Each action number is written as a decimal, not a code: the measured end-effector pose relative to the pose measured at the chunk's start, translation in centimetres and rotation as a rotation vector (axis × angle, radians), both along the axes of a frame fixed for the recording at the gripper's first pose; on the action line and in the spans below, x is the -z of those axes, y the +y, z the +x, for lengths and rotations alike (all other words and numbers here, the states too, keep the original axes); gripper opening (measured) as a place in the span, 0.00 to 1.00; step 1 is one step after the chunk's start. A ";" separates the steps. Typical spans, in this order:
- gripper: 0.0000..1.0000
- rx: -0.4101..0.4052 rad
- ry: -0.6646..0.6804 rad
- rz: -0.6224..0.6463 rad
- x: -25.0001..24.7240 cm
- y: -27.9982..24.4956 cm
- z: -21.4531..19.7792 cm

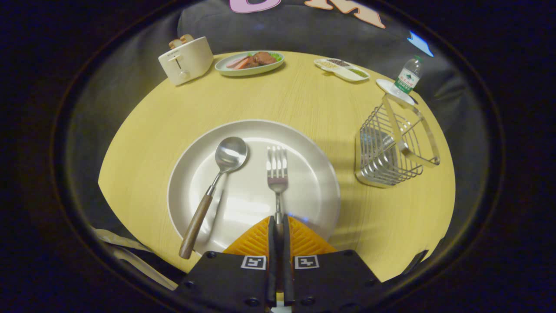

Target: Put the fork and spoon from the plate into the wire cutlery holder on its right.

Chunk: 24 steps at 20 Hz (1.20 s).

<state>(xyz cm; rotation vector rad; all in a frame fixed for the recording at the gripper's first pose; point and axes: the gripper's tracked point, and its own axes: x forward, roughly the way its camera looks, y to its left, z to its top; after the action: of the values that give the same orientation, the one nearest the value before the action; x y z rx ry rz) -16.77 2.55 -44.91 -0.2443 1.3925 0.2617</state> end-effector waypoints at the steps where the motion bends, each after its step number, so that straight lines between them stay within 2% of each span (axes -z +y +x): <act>1: 0.10 -0.016 -0.006 -0.008 -0.4 -0.2 0.3; 5: 0.10 -0.070 0.032 0.007 -1.0 -0.3 0.8; 16: 0.10 -0.232 0.009 -0.044 -5.7 -2.6 4.6; 24: 0.10 -0.268 -0.031 -0.104 -8.5 -6.0 8.5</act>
<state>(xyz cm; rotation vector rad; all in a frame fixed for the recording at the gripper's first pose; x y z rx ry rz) -8.32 -3.48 -36.36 -0.5210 1.3437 0.4058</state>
